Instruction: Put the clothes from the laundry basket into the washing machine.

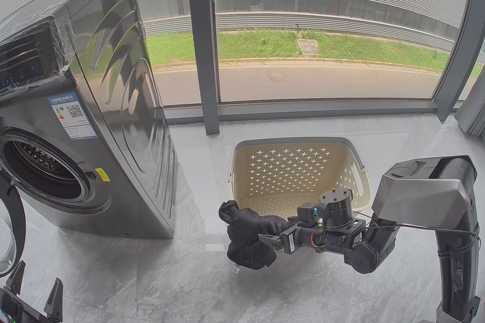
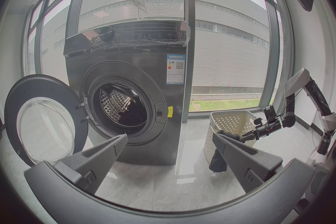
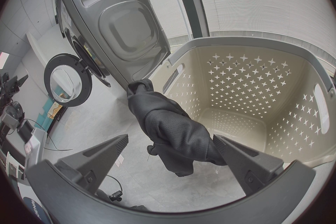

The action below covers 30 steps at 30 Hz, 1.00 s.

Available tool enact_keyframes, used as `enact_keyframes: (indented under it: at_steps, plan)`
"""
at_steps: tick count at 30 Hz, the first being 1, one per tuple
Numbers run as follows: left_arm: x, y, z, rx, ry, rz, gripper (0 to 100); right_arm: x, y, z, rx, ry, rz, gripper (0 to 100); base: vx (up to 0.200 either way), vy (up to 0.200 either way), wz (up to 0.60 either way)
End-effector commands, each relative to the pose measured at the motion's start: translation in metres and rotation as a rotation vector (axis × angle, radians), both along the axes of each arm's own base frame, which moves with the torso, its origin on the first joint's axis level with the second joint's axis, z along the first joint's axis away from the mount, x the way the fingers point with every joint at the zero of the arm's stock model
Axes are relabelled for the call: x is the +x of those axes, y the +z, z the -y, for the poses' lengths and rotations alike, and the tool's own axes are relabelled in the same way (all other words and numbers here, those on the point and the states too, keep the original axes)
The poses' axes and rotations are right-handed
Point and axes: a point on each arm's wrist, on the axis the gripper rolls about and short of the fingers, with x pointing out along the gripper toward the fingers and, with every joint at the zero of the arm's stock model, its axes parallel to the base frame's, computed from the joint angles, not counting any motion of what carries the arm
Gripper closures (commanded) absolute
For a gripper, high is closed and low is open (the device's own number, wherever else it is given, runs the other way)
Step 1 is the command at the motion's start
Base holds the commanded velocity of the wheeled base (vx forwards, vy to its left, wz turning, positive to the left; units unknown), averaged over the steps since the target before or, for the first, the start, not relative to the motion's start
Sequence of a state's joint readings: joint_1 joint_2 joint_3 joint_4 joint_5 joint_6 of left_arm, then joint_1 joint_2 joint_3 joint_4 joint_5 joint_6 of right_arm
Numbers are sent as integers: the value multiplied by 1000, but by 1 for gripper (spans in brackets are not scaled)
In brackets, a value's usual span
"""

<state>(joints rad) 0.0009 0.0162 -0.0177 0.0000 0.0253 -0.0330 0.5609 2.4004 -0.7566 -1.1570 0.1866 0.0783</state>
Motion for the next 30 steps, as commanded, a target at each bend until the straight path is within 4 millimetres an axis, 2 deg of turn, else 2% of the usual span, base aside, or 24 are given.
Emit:
enact_keyframes:
  at_steps: [1,14,15,30]
  plan:
    - [0,-5,0,-1,1,-1,0,5,-16,-3,-12,1,-19,0,0,0,0]
    - [0,-5,0,-2,1,-1,0,14,-13,-9,13,0,22,0,0,0,0]
    - [0,-5,0,-1,1,-1,0,13,-14,-9,12,1,20,100,0,0,0]
    - [0,-5,0,-2,1,-1,0,11,-12,-8,31,1,50,100,0,0,0]
